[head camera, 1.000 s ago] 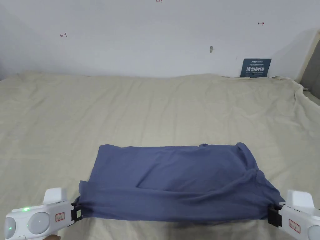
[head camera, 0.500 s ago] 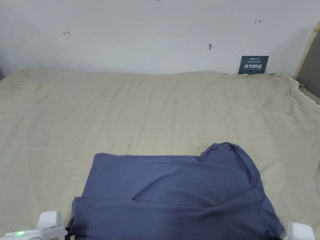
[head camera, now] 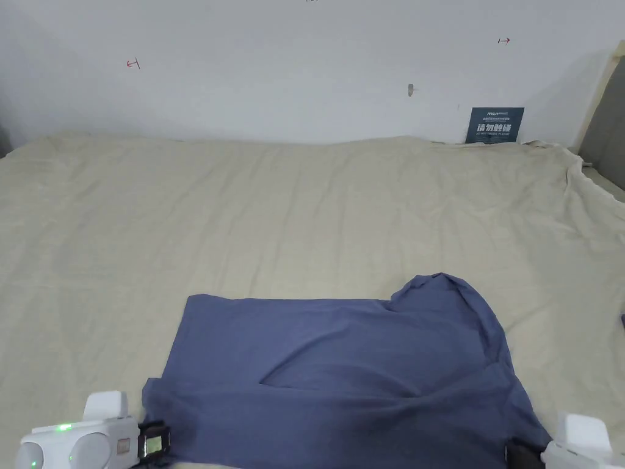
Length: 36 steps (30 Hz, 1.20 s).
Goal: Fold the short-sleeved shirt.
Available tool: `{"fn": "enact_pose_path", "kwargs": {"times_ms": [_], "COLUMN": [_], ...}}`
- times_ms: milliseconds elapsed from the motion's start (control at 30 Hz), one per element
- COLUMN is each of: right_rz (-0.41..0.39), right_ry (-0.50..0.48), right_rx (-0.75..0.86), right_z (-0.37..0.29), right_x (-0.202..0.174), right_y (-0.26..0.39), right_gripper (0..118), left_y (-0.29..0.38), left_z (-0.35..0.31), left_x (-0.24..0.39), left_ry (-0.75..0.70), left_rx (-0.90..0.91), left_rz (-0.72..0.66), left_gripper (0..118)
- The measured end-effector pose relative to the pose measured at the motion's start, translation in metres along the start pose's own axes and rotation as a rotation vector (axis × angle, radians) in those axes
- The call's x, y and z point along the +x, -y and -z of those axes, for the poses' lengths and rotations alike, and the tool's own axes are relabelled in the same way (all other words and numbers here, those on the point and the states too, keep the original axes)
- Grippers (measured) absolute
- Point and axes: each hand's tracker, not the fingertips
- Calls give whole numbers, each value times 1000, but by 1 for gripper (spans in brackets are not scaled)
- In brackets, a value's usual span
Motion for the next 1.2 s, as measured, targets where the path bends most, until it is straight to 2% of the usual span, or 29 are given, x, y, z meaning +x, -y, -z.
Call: {"fn": "enact_pose_path", "kwargs": {"times_ms": [133, 267, 400, 433, 500, 533, 567, 633, 800, 933, 1200], "right_rz": [-29, -42, -53, -58, -81, -98, -99, -99, -125, -116, -105], "right_ry": [-34, -26, -15, -14, -6, -6, -1, -22, -31, -37, -16], "right_rx": [194, 382, 505, 534, 573, 587, 602, 624, 616, 595, 535], "right_z": [-52, -95, -118, -121, -125, -127, -127, -127, -118, -101, -52], "right_x": [-19, -42, -61, -65, -72, -76, -79, -82, -88, -84, -78], "right_y": [-39, -70, -86, -88, -92, -93, -94, -96, -107, -118, -133], "right_gripper": [75, 75, 73, 70, 47, 27, 0, 0, 0, 0, 0], "left_y": [-31, -54, -65, -66, -68, -71, -73, -73, -87, -109, -181], "left_z": [-47, -82, -107, -111, -116, -109, -107, -104, -79, -57, 45], "left_x": [9, 19, 35, 38, 43, 41, 42, 42, 44, 43, 30], "left_ry": [76, 109, 110, 120, 135, 147, 165, 227, 239, 250, 266], "left_rx": [176, 374, 533, 570, 602, 594, 594, 611, 562, 493, 300], "left_rz": [-24, -41, 3, 22, 58, 59, 58, 28, 29, 29, -55], "left_gripper": [91, 91, 87, 81, 50, 30, 11, 1, 0, 0, 0]}}
